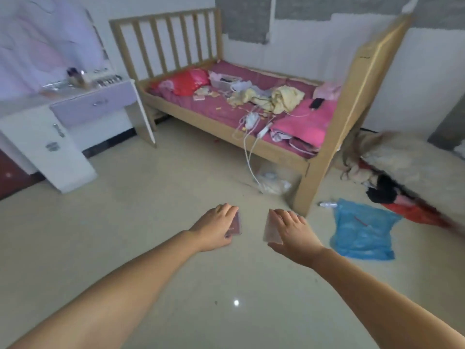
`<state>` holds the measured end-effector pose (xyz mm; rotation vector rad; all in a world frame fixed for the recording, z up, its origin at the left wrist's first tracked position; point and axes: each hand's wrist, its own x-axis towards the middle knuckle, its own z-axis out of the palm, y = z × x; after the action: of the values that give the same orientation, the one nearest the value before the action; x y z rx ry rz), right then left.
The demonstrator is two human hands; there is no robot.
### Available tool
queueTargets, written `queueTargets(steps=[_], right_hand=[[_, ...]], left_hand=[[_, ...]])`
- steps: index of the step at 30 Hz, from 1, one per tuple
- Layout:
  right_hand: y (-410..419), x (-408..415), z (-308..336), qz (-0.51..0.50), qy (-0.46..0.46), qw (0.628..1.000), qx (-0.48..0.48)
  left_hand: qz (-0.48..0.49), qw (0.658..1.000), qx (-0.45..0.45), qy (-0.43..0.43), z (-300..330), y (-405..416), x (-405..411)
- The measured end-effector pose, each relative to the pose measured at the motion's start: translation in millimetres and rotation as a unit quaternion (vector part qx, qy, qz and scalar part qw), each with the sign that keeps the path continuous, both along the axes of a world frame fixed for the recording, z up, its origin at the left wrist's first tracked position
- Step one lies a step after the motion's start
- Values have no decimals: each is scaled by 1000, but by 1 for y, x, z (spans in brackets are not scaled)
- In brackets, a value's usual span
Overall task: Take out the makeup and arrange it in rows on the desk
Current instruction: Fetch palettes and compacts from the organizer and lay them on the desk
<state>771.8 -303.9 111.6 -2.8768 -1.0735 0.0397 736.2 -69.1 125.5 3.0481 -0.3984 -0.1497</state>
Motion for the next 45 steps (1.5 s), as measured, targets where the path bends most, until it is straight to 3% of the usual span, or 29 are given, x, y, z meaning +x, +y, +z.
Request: queueTargets(steps=[5,14,24,33,45], right_hand=[[149,45,8,90,1,996,8],[340,151,3,222,5,975,-25],[551,300,18,368,28,929,-19],[770,376,2,446,15,895,-18],[1063,480,11,422,17,906,-29]], left_hand=[[97,995,2,-10,7,140,4],[230,973,-20,-19,-4,303,47],[432,898,-83,-12,-7,460,133],[492,867,-78,-10,-21,644,192],[464,881,-91,-14,2,948,291]])
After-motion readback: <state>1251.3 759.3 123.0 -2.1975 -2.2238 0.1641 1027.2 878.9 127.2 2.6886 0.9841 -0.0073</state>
